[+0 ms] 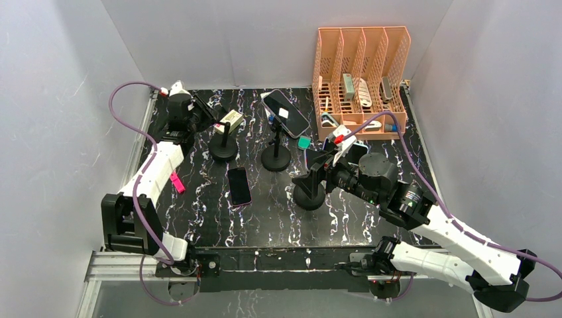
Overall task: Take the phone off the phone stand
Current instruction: Place the phone stand at the center of the board.
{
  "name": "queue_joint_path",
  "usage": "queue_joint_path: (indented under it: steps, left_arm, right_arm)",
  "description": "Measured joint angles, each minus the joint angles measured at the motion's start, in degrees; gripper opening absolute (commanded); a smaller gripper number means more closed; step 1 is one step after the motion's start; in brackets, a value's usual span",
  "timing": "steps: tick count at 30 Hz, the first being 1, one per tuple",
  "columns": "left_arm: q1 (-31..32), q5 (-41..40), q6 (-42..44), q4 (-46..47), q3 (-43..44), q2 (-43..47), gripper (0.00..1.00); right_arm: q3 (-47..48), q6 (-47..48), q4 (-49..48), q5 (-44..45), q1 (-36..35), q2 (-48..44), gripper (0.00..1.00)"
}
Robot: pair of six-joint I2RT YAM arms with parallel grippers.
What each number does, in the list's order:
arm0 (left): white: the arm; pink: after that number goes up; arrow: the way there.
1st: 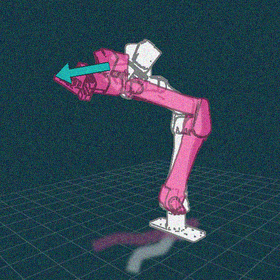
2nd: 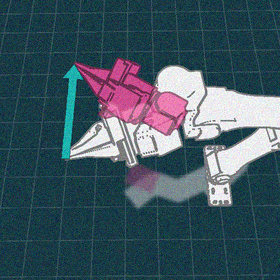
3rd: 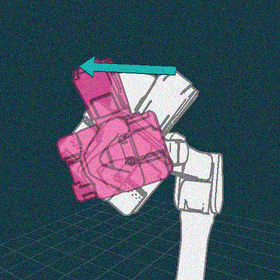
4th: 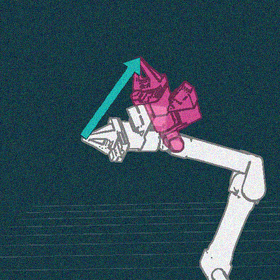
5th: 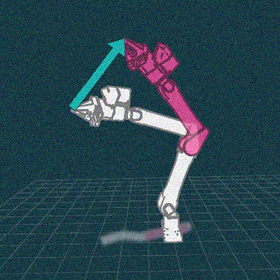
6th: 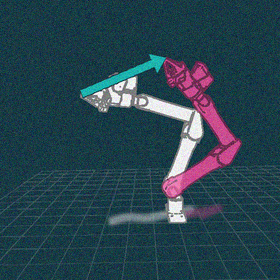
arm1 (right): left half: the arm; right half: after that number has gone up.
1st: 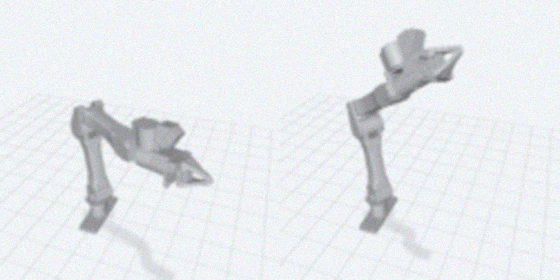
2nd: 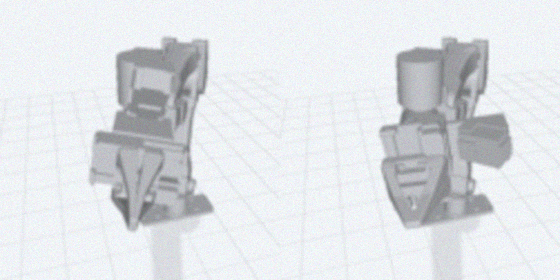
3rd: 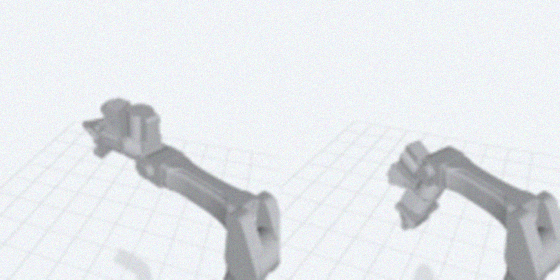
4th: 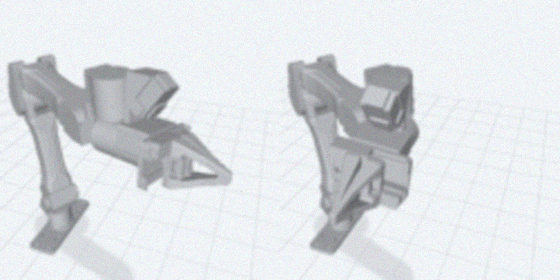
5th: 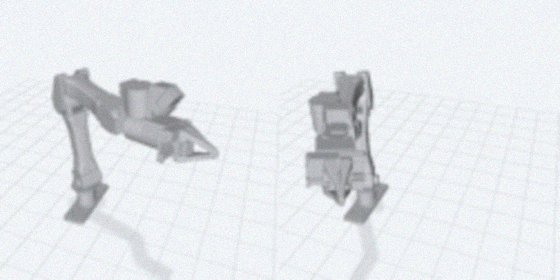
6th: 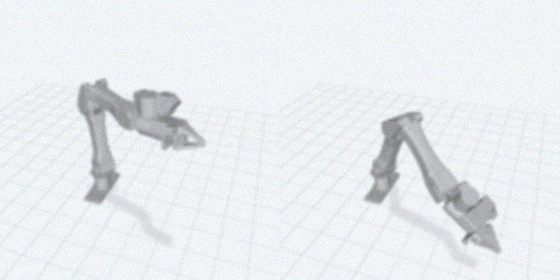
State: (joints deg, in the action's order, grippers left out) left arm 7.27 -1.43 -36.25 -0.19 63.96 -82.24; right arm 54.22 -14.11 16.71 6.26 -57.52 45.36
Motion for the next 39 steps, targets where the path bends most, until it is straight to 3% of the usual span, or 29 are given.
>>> queue_joint_path:
  steps: [7,16,35,36,39]
  left_arm:
    - [-0.66,2.58,-2.29,3.02,-1.38,-0.68,0.0]
    - [-2.62,6.84,-7.26,14.47,-0.94,-9.05,0.0]
    - [-2.71,13.03,-7.21,22.82,11.15,-24.59,0.0]
    - [-2.75,13.79,-7.32,22.99,12.0,-25.42,0.02]
    - [-2.86,15.19,-7.48,23.39,12.68,-26.21,0.23]
  right_arm:
    - [0.0,0.22,-0.07,0.0,0.0,-0.02,0.99]
    - [0.0,0.28,0.2,0.48,0.0,-0.31,0.99]
    - [0.0,0.39,0.92,2.03,0.0,-0.26,0.99]
    - [0.0,0.39,1.31,2.19,0.0,-0.26,0.99]
    - [0.0,0.37,1.81,2.38,0.0,-0.24,0.99]
